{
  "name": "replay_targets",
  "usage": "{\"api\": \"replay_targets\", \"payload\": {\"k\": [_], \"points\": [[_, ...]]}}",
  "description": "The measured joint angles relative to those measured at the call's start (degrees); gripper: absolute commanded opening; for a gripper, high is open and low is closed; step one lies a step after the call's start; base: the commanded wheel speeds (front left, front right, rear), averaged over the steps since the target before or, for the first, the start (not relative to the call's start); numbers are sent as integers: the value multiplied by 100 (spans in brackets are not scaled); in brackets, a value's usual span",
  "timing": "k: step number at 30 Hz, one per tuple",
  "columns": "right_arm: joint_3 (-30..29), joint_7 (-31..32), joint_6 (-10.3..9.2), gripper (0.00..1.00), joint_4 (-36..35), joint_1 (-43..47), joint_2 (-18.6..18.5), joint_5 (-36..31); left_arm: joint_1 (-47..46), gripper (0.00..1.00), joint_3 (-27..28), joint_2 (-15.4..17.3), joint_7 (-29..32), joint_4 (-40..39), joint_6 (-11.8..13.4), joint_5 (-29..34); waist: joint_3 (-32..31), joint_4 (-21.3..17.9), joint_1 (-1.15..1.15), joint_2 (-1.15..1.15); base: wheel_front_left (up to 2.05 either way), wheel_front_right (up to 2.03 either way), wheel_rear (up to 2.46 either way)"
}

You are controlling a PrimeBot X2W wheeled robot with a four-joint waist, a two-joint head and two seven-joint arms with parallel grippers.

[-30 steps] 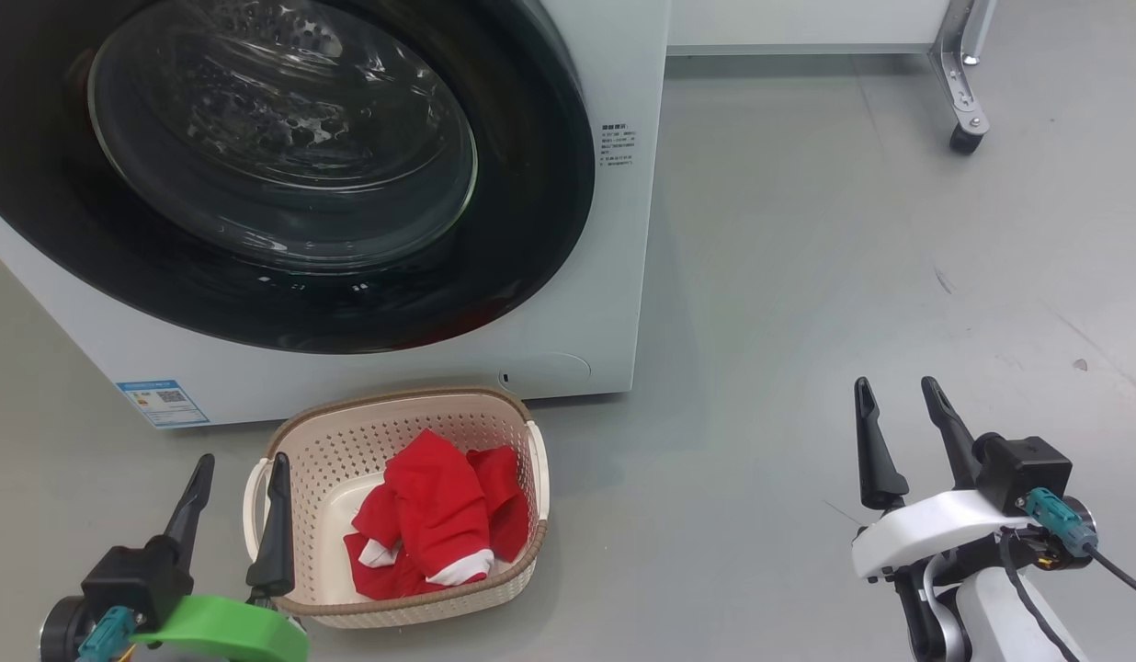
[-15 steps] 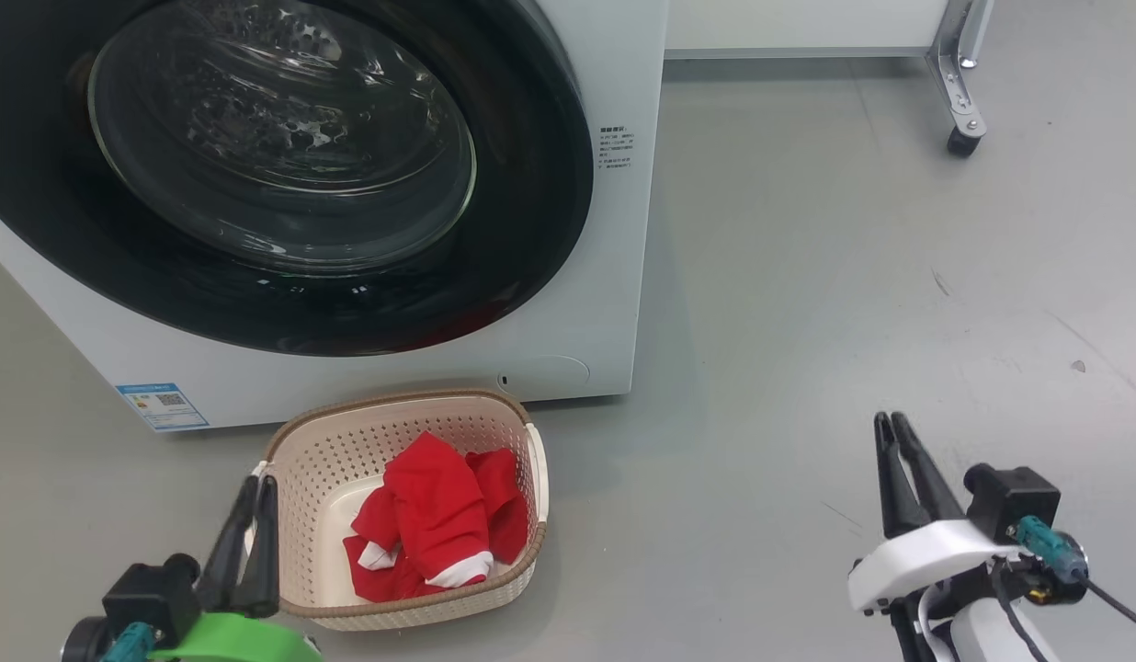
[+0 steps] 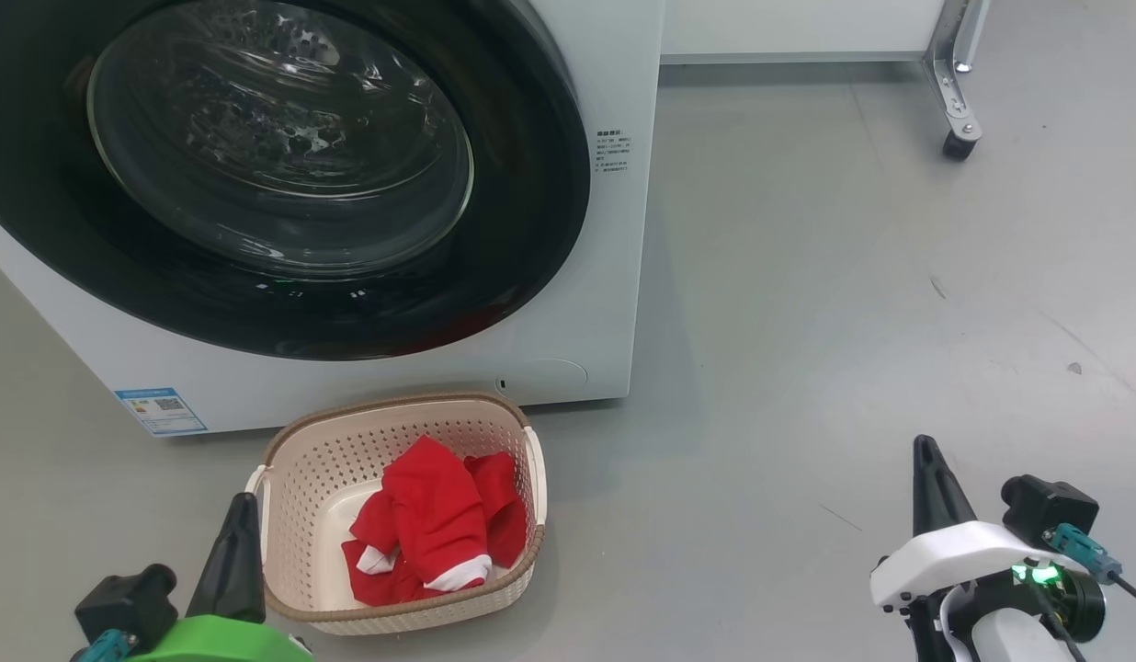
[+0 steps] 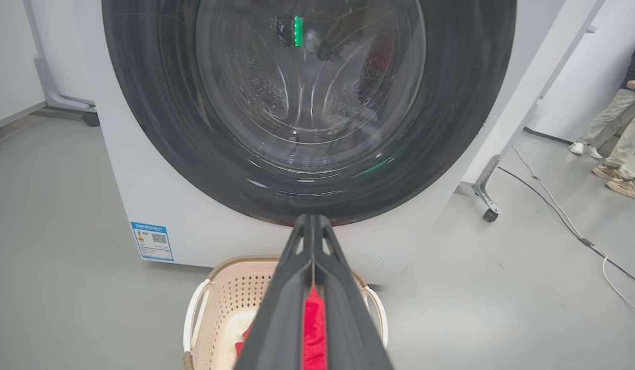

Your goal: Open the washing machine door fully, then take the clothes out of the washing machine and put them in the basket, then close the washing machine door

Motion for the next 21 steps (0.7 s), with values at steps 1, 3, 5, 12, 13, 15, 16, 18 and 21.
{"api": "replay_targets", "payload": {"k": [1, 3, 5, 12, 13, 15, 16, 18, 21], "points": [[-11, 9, 2, 0, 0, -2, 1, 105, -1, 0, 7, 0, 4, 3, 0, -105, -3, -2, 0, 0, 0, 0, 0], [-35, 56, 24, 0, 0, -2, 2, 296, -3, 0, 16, 0, 66, 7, 0, -292, -9, -5, 0, 0, 0, 0, 0], [-60, 101, 45, 0, -2, -2, 4, 445, -4, 0, 18, 2, 99, 7, 0, -533, -14, -8, 0, 0, 0, 0, 0], [-192, 270, 91, 0, -9, -5, 23, 955, -21, 0, 35, 2, 255, 7, 0, -1112, -37, -20, 0, 0, 0, 0, 0], [-210, 305, 98, 0, -12, -6, 26, 1004, -22, 0, 41, 2, 278, 7, 0, -1191, -40, -22, 0, 0, 0, 0, 0], [-244, 335, 99, 0, -16, -8, 32, 1147, -23, 0, 54, 3, 311, 7, 0, -1311, -45, -25, 0, 0, 0, 0, 0], [-261, 360, 100, 0, -16, -8, 32, 1218, -24, 0, 59, 3, 349, 7, 0, -1367, -48, -26, 0, 0, 0, 0, 0], [-291, 410, 102, 0, -23, -9, 32, 1337, -27, 0, 67, 3, 398, 7, 0, -1533, -53, -29, 0, 0, 0, 0, 0], [-339, 464, 130, 0, -37, -10, 33, 1548, -34, 0, 81, 4, 454, 7, 0, -1717, -61, -34, 0, 0, 0, 0, 0]]}}
